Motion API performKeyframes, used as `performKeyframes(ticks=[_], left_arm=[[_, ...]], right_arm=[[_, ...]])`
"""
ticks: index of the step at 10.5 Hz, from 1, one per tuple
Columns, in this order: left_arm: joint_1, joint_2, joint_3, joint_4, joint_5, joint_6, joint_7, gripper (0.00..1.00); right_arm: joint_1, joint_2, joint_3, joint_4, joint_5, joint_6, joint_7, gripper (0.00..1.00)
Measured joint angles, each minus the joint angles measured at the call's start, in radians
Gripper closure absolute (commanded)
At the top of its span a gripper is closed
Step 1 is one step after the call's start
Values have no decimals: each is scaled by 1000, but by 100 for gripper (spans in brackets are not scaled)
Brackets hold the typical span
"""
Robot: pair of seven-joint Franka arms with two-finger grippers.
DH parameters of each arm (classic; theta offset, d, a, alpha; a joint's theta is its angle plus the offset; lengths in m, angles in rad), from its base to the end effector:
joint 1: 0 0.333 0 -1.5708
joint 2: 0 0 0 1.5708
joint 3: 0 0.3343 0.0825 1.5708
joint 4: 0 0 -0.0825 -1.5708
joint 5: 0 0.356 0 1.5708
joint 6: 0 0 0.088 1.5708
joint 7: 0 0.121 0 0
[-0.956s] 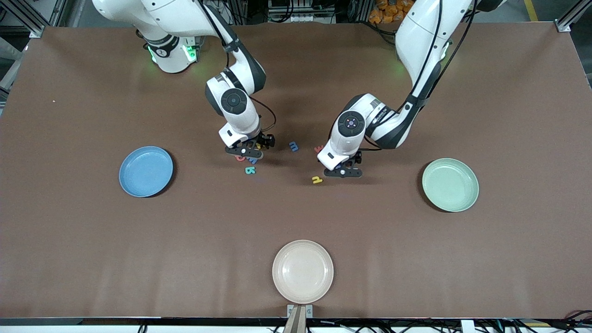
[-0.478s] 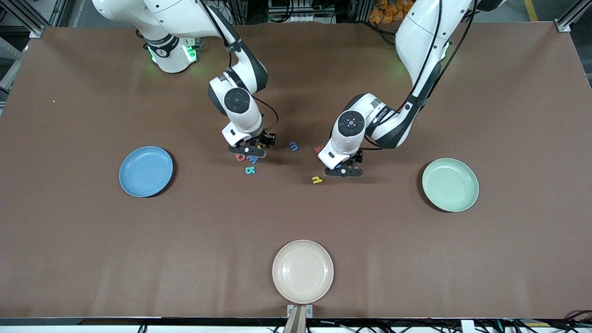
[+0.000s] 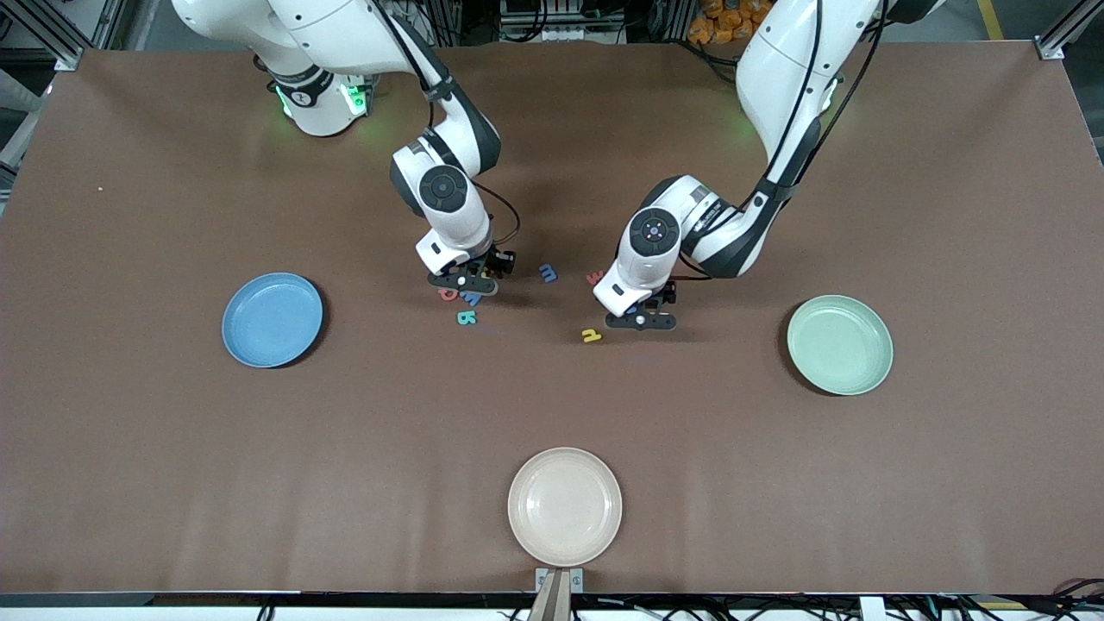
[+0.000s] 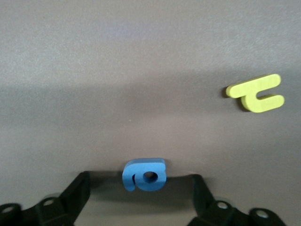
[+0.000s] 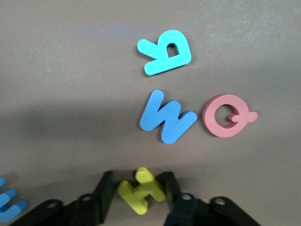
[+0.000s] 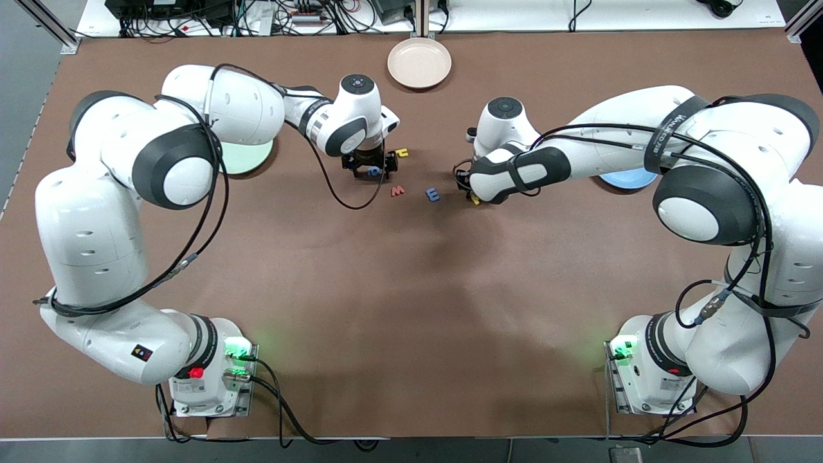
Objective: Sort uppercase to blue plate, lowercase to green plate
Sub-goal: 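Grasp the blue a with the left gripper while the right gripper grasps the H, then drop the a on the green plate while the right gripper drops H on blue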
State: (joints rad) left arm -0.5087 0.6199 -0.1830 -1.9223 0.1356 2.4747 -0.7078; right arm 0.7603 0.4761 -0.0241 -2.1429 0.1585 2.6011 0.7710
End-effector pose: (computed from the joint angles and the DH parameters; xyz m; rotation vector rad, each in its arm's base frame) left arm 0.4746 -0.3854 0.1887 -3.1244 0.0976 0.0897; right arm 0.4174 0.3755 0.2025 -3.0903 0.2616 0.0928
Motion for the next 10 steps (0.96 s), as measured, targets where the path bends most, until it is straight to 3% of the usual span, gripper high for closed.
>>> performKeyframes(ticks=[3,7,10], left_arm=[[-2,-12,-1,6,0,-1,0,100],[-4,-12,5,9,0,-1,-2,100],[14,-24,66,45,0,-16,-2,100]], right_arm=[[0,-2,1,1,0,0,-1,64],[-1,-2,1,2,0,-2,-12,65],[-47,-7,-2,38,0,-105,-112,66]])
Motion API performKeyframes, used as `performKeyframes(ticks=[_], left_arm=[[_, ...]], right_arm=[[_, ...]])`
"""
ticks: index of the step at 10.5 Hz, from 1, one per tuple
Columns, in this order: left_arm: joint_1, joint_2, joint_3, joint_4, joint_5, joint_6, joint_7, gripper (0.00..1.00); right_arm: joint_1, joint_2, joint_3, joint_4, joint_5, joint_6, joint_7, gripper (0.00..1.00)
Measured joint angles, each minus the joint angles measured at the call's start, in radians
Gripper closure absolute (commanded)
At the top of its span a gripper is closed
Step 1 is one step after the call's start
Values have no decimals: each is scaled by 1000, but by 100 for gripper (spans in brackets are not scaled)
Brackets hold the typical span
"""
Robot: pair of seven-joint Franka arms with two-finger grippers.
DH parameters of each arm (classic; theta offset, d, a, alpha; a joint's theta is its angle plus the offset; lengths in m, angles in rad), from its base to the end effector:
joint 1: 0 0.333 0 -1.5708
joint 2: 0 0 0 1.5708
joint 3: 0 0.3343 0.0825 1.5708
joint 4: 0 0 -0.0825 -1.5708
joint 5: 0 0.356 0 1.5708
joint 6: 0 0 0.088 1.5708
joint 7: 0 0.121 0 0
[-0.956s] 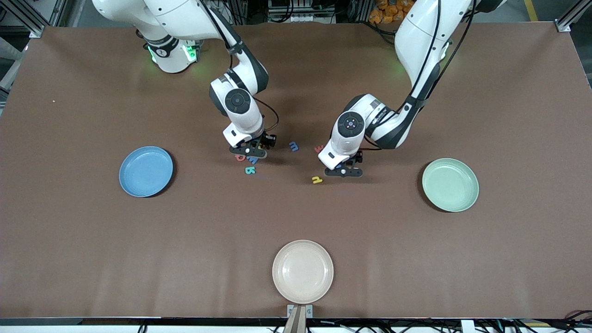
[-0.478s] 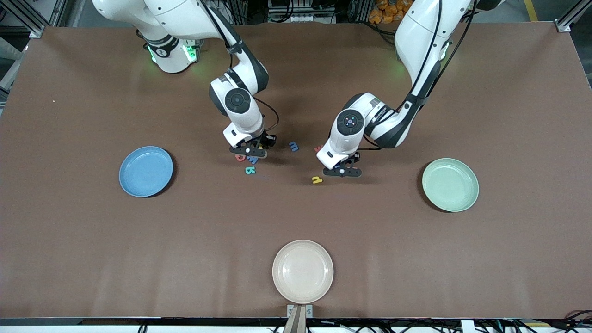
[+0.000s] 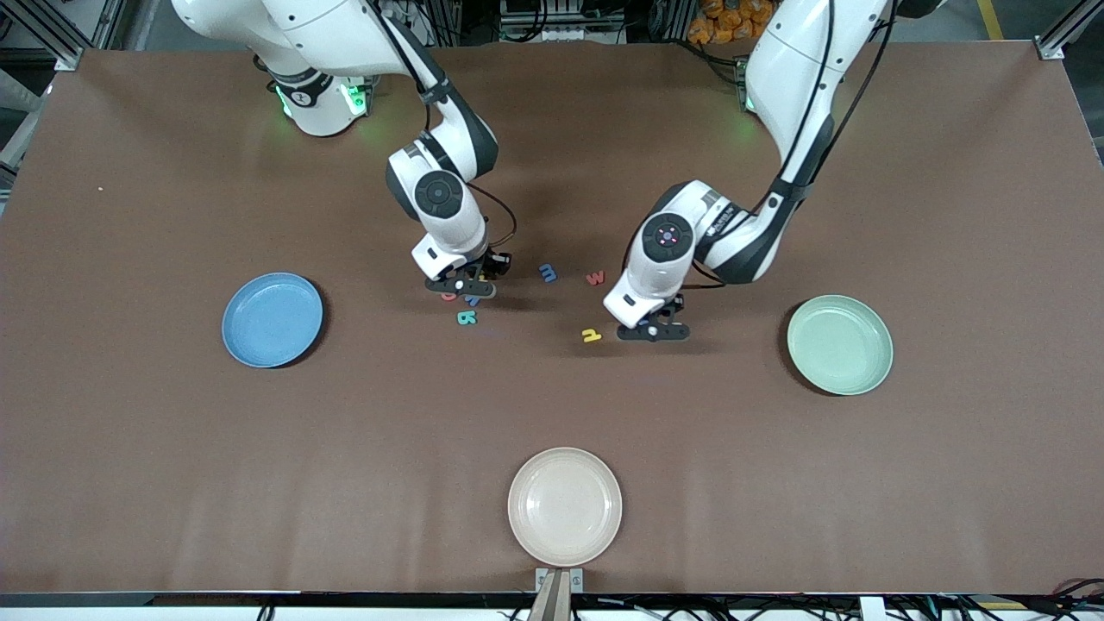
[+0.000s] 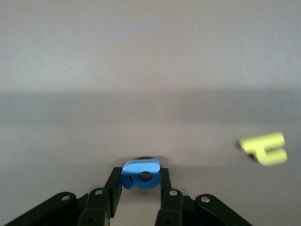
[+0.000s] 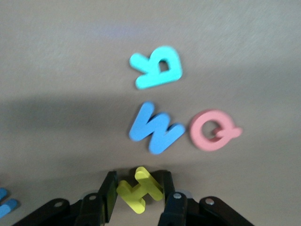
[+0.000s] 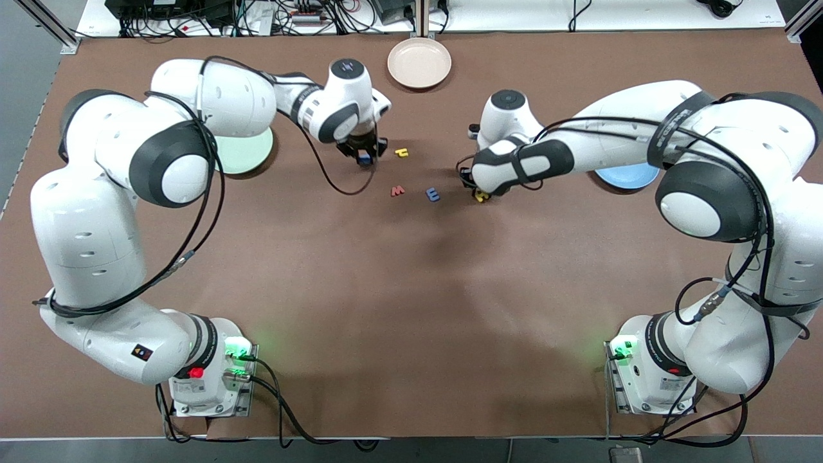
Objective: Sort uppercase to blue plate, lowercase to green plate
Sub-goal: 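Drop the a on the green plate while the right gripper drops H on blue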
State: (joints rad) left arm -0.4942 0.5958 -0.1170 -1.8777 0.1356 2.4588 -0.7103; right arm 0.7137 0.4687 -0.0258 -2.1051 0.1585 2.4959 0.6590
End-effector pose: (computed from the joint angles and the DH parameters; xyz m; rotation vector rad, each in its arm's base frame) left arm 0.5176 -0.3554 0.2150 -3.1212 -0.0205 -0.0084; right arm 0.4354 0.3585 0.2108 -3.1196 0.1547 0.1706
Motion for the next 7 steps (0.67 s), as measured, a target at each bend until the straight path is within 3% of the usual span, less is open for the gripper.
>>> performKeyframes(ticks=[3,5,7], left_arm=[[103,-44,27,23,3,-46,1,100],[203,-61,32,25,44,-81,40,100],[304,-75,33,25,54,-115,136,100]], right_arm=[[-60,-52,-25,58,0,-183,-140,66],[-70,-83,-114,57,-1,-274,-298,65],[-88,-89,-247,54,-9,-337,-518,65]])
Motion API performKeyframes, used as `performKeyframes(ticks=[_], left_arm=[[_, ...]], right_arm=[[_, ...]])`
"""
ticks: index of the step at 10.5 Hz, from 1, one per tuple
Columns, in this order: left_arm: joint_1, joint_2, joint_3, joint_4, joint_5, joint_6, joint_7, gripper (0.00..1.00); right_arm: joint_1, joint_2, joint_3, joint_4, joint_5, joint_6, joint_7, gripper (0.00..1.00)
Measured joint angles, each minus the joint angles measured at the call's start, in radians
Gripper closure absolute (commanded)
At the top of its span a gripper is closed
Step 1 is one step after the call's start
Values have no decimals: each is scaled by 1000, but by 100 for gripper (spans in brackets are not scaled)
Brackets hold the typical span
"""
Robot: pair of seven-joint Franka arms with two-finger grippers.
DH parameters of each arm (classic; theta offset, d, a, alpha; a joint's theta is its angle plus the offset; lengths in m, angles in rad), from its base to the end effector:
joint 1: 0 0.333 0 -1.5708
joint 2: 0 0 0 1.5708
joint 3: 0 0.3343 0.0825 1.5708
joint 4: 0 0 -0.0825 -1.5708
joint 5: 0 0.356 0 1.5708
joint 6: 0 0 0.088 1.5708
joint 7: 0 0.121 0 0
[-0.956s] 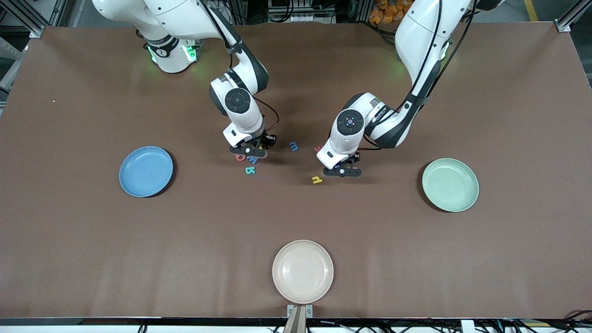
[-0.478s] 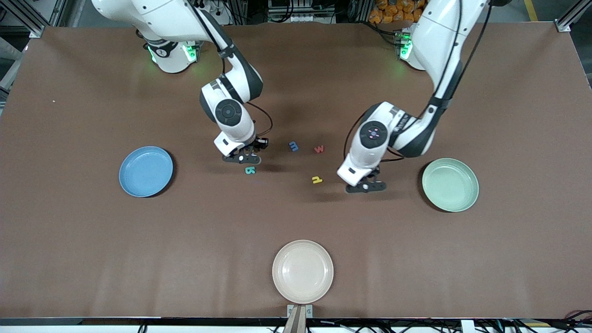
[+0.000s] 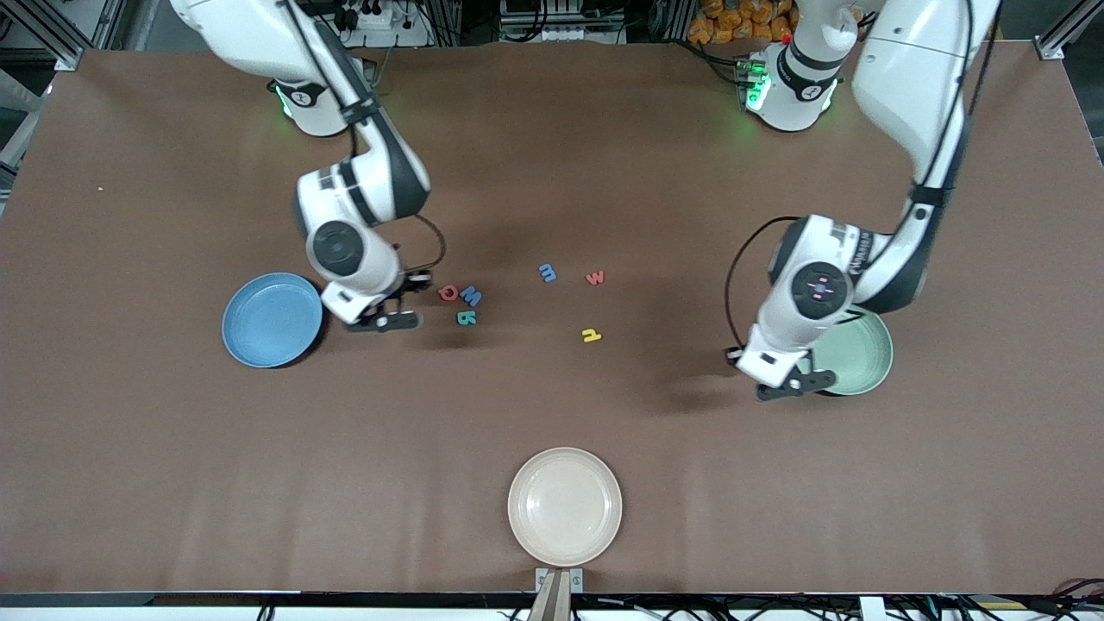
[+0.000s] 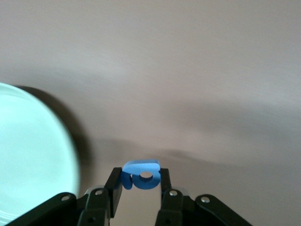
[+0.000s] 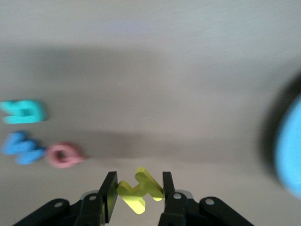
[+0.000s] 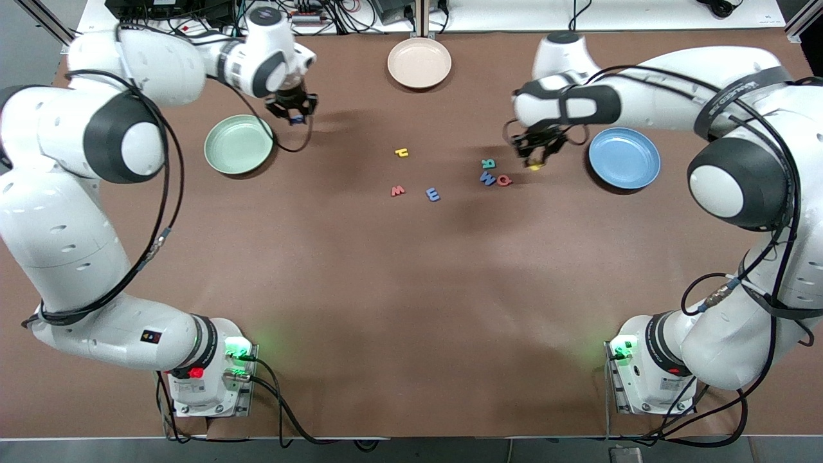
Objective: Sort uppercase to blue plate, lowercase to green plate
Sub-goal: 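Drop the a on the green plate while the right gripper drops H on blue, then return the left gripper while the right gripper returns to the letters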
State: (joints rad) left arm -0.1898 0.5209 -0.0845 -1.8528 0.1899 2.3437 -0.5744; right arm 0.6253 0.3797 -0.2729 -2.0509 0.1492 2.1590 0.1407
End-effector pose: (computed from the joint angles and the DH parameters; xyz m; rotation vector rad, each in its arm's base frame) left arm 0.6081 -0.1620 0.2607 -3.0352 -0.2680 -0.0215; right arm 0.5114 0.1998 0.2638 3.0615 0.1817 -0.3822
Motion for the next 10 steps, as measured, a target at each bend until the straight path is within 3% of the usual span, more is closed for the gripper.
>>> performKeyframes(ticks=[3,4,5,6,10], left_arm=[[95,-2,0,-1,1,-35,122,100],[119,-2,0,-1,1,-51,161,100],[141,-2,0,0,1,-63,198,55],[160,-2,0,-1,1,-70,227,1],[163,-4,-8,0,1,-71,239,0]], right_arm=[[-40,0,-183,-9,-4,-35,-353,62],[-56,0,-211,-14,-5,-37,-424,53],[-63,0,-229,-21,-5,-37,-470,12],[-64,0,-238,-26,-5,-37,-492,2],[-57,-1,-226,-29,-2,-36,-446,2]])
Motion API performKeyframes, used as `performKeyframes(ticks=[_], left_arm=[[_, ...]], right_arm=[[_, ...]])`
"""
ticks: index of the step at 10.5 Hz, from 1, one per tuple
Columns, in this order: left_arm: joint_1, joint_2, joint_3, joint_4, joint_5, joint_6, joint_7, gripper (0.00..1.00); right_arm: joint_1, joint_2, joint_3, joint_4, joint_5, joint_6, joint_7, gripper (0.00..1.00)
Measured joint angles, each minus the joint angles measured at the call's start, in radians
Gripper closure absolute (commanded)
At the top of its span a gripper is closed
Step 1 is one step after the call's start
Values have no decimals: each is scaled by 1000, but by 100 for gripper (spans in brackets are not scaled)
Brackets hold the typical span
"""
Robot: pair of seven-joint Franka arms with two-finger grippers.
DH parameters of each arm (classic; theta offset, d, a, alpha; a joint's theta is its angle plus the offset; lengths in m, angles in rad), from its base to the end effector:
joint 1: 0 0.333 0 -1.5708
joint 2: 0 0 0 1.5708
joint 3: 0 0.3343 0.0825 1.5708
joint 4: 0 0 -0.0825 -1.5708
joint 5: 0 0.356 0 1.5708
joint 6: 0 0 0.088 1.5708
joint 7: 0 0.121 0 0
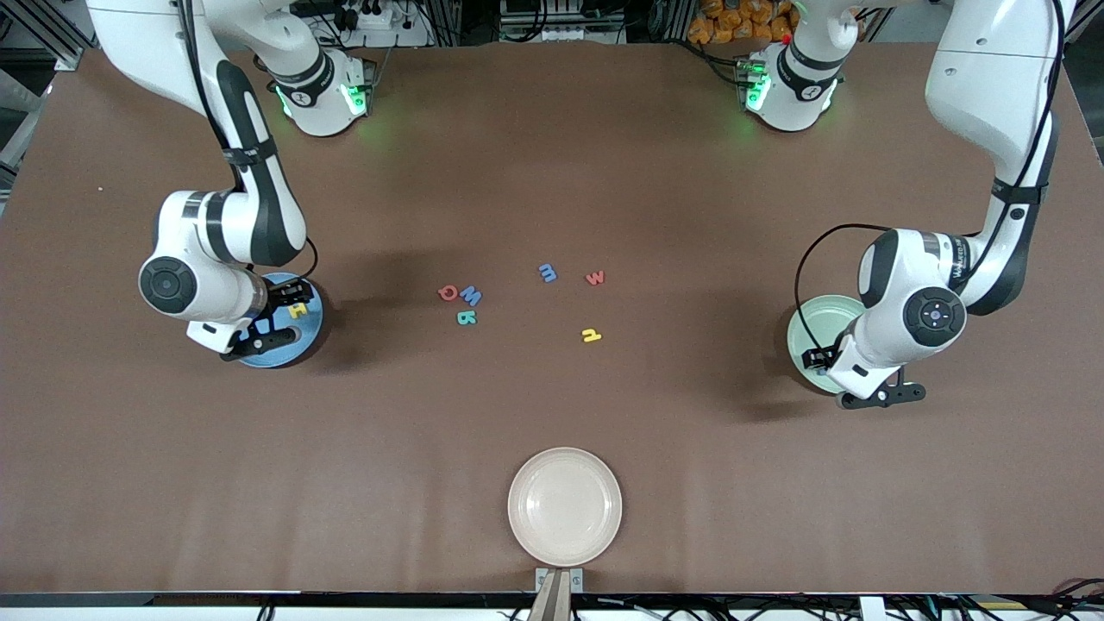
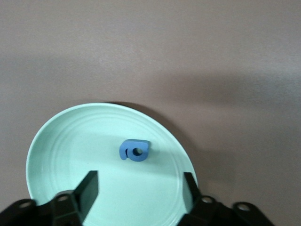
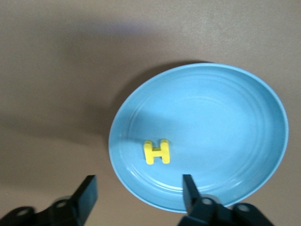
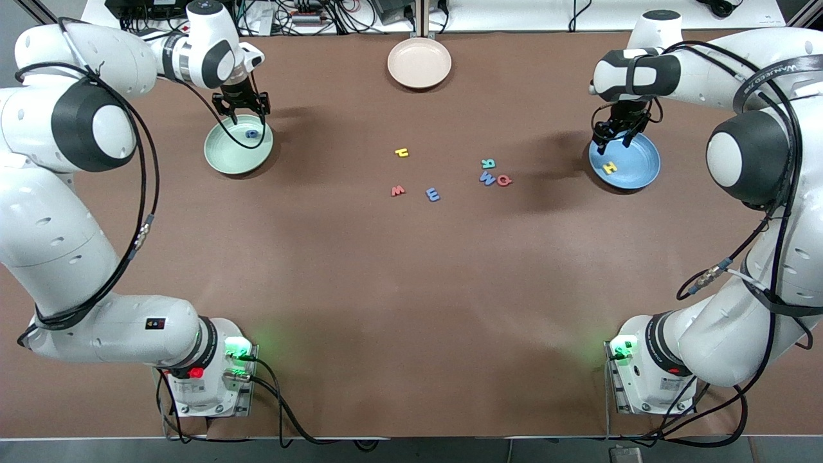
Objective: Sort uppercase to blue plate, lowercase to green plate
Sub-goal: 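Return the left gripper while the right gripper returns to the letters, then grasp the pink m with the left gripper while the right gripper grasps the Q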
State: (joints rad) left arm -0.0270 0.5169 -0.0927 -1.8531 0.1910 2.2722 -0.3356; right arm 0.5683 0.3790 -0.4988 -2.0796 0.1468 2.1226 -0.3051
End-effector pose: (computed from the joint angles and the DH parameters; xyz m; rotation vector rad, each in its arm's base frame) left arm 0.6174 -0.0634 0.2576 -3.0241 -0.1445 0.1055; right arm 0.5335 0.0502 0.2684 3.0443 0.4347 -0.4461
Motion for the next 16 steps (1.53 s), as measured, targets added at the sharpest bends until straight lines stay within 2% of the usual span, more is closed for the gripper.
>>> performKeyframes(ticks=[2,4,7,10,13,16], left_arm=[[-8,-11,-25,0,0,0,-52,0],[-35,-18,-87,0,0,-1,-185,0],[-130,-18,-187,-3,0,-44,-423,0],[-209,-18,-251,-9,0,-55,-615,0],[-232,-17,-335,-21,0,-57,-832,0],[-281,-9,-341,-23,0,-54,-1141,0]], right_arm=[[7,-6,60,5,1,2,115,2],[15,-17,131,11,7,20,237,2],[36,-21,250,9,11,140,380,1],[59,-20,337,-1,8,235,372,1],[58,-6,360,-86,8,427,232,1],[59,28,417,-192,8,620,214,1]])
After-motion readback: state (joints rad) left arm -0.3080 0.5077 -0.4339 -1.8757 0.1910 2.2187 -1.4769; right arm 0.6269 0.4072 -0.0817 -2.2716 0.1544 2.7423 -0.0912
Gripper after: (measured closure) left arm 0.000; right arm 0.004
